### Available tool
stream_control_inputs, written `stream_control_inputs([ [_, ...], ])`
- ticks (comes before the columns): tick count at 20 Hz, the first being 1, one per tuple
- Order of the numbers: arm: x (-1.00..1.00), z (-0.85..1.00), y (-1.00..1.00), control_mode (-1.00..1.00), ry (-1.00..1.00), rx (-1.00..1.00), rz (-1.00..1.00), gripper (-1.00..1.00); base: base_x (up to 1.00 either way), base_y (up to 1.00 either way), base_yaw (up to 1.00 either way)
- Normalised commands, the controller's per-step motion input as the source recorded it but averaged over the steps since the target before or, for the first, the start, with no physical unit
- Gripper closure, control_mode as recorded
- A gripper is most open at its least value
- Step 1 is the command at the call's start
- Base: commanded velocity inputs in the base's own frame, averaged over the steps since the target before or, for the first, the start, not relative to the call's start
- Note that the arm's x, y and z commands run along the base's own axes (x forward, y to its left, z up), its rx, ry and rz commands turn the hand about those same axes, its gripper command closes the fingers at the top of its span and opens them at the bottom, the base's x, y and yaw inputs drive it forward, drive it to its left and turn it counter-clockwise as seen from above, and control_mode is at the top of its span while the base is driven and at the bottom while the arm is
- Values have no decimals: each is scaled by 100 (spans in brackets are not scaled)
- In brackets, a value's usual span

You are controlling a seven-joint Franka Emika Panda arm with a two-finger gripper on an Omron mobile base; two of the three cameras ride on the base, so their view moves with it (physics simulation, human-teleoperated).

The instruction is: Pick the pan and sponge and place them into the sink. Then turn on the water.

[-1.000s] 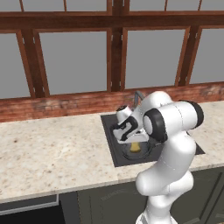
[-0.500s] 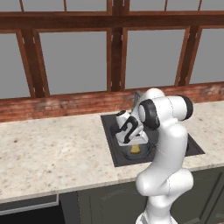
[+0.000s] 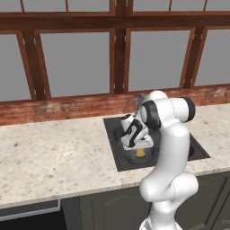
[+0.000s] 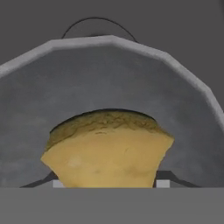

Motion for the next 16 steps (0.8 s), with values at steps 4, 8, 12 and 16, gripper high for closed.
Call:
stream_control_inputs([
  [4,-12,24,0,-100,0,1,0,-100,0,0,0],
  [8,-23,79,2,-100,0,2,-1,-100,0,0,0],
  [12,-49,100,12,-100,0,5,0,-100,0,0,0],
  [16,-84,100,37,-100,-4,3,-1,-100,0,0,0],
])
